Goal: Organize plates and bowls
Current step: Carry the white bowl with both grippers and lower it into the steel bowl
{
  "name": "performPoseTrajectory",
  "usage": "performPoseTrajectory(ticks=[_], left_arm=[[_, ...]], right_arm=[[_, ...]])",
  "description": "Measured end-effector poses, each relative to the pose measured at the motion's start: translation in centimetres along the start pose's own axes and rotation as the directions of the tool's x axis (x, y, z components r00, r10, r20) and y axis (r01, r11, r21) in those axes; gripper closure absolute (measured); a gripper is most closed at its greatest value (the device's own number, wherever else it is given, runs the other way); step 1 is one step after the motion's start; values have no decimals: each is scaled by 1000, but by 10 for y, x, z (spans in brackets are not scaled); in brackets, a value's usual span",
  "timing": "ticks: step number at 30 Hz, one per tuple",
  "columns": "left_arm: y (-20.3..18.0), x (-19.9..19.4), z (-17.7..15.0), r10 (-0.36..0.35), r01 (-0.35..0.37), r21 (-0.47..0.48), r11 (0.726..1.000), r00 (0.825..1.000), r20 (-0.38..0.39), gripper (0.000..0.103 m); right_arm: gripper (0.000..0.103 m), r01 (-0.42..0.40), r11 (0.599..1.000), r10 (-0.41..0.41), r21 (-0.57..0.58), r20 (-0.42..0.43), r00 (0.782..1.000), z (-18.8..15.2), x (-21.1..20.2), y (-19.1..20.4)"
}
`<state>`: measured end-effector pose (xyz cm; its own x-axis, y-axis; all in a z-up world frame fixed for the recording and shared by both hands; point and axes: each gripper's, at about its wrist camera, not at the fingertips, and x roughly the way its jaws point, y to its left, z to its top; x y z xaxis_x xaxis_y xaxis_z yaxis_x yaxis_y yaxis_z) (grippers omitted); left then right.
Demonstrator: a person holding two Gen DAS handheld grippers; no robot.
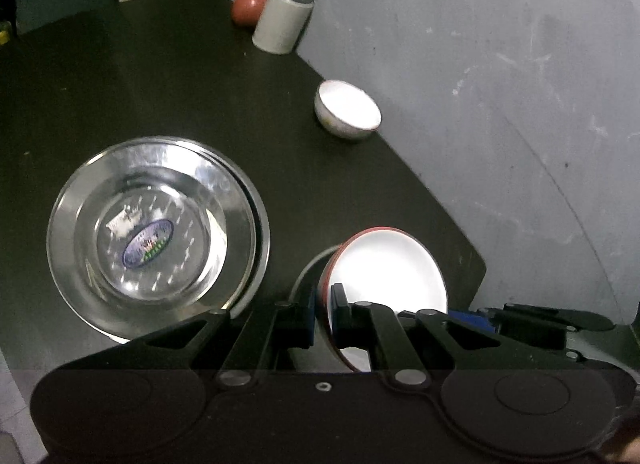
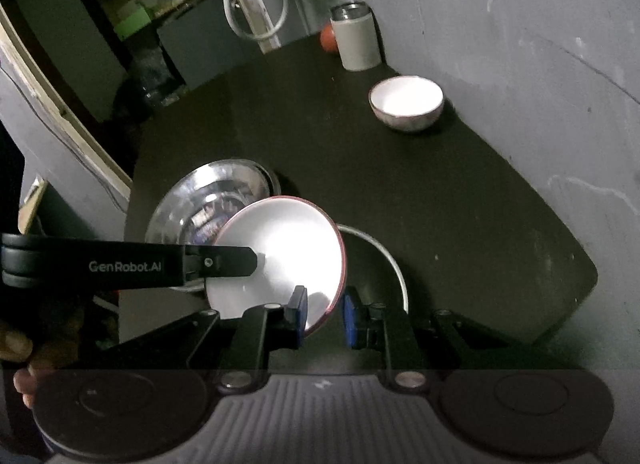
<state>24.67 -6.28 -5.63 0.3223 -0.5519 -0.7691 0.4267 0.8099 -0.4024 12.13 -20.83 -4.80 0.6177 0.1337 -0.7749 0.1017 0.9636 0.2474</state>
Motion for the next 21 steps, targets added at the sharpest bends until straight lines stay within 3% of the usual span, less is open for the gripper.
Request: performPoseTrajectory(ticks=[10,21], left_arm=[[-7,18,-8,26,-23,29,999,994,-110,96],[-11,30,-12,62,-59,22,998,988,-141,96]], right_arm=[[82,46,999,-47,-9,-73,996,-8,9,-4],[82,44,999,-47,-29,-107,993,-14,17,-7]])
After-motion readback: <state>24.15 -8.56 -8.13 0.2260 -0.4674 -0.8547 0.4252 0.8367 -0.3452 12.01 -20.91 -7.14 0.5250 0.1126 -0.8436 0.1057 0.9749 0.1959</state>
